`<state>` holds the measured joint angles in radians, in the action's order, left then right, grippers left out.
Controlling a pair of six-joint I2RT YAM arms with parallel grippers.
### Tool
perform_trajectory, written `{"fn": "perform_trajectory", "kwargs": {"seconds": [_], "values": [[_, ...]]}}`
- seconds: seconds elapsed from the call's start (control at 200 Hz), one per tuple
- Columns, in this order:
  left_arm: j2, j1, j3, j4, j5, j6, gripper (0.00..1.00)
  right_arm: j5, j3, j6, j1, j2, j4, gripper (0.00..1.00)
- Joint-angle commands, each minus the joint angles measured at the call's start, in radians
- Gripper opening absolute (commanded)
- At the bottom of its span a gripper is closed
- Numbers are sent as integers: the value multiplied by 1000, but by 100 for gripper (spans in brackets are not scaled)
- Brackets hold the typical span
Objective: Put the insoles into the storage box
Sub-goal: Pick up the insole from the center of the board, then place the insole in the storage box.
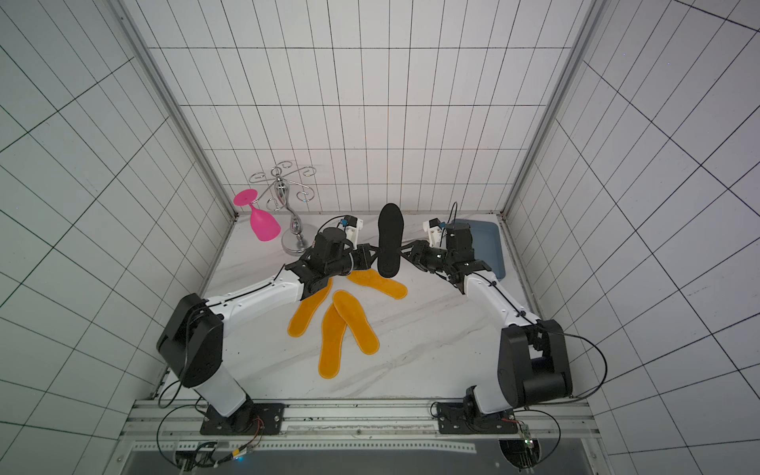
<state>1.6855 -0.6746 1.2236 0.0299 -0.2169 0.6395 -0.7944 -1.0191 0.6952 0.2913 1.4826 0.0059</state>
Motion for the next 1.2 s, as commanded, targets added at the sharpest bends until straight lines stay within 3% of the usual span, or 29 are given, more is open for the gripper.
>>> {"fn": "perform_trajectory", "kwargs": {"seconds": [0.0,0.34,0.5,0.77,0.964,1.199], "values": [[-7,-9,2,17,-3,-15,0,-16,-56,-9,11,26,28,34],[7,-16,2,6,-41,-24,1,-40,-126,-41,11,46,2,0],[8,-5,7,7,-58,-28,12,-28,-154,-131,11,24,-115,0],[-3,33,5,53,-156,-1,47,42,-183,-263,3,-5,-273,0],[-38,52,-18,96,-199,1,68,116,-211,-330,-18,-23,-365,0],[-37,35,-35,174,-227,0,83,182,-219,-368,-61,-68,-450,0]]}}
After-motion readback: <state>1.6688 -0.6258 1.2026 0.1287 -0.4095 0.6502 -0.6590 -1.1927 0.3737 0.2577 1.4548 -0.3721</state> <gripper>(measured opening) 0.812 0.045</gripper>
